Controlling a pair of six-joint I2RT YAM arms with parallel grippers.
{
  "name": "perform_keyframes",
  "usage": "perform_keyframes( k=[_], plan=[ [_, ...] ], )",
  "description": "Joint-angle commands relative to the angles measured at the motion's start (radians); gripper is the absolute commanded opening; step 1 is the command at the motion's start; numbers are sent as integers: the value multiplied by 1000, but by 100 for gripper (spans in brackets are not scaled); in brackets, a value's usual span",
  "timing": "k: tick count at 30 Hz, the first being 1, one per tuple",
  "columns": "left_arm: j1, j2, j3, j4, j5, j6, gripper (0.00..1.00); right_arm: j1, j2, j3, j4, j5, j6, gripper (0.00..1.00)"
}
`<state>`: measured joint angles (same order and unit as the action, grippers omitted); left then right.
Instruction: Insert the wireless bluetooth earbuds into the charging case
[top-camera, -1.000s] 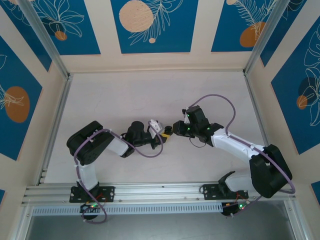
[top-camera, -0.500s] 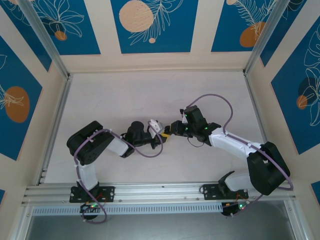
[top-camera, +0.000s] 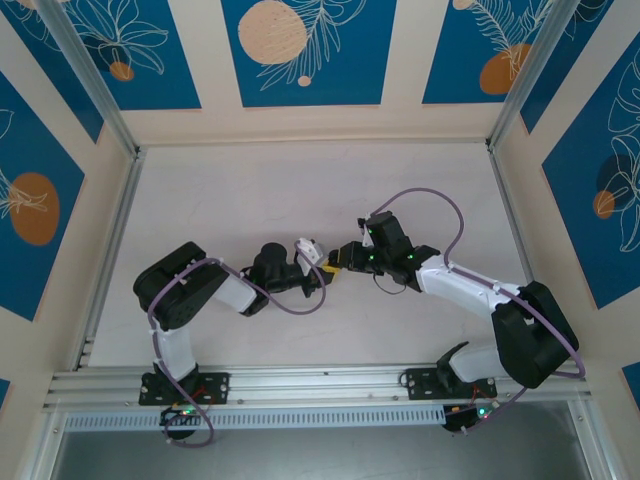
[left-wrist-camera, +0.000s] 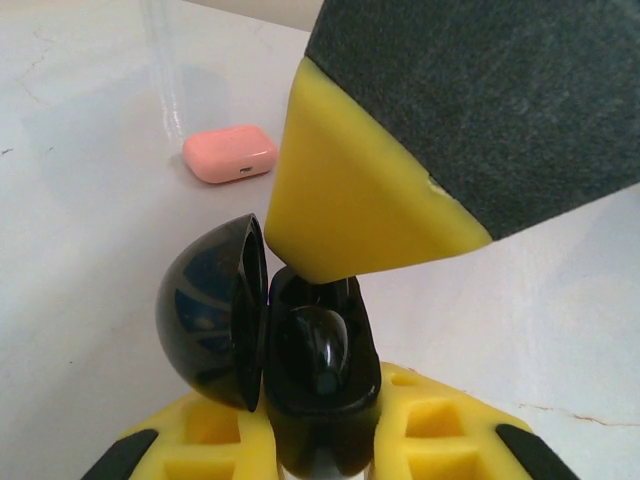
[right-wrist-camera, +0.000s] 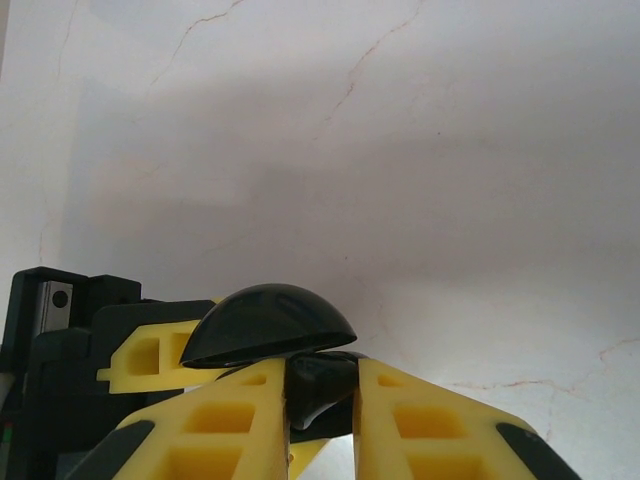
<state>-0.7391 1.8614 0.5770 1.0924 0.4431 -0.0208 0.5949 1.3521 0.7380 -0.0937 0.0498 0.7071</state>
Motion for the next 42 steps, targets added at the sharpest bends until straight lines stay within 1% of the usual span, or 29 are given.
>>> perform_keyframes(
  k=[1,6,18,21,25,30,34,38,42],
  plan=[
    [-11,-15,-7,69,-3,-11,11,13,-4,14,1,-5,-16,25],
    [-10,-16,-9,69,-5,-10,11,11,-27,6,27,-32,-15,32],
    [-11,-37,-19,68,-3,-3,11,6,-64,18,-3,-54,-27,39],
    [-10,-51,-24,71,-3,-2,11,5,-96,24,-27,-48,-38,42],
    [-10,-81,-36,68,1,-2,11,-8,-159,33,-54,-60,-83,42],
    [-10,-145,-64,38,5,-5,10,-50,-240,41,-67,-121,-157,43],
    [-10,-209,-112,31,0,-21,10,-100,-306,2,-21,-195,-156,44],
    [-11,-280,-138,-36,33,-14,10,-142,-373,-41,2,-214,-153,46],
    [-11,-360,-159,-115,54,13,11,-185,-441,-58,-32,-222,-187,55]
  ],
)
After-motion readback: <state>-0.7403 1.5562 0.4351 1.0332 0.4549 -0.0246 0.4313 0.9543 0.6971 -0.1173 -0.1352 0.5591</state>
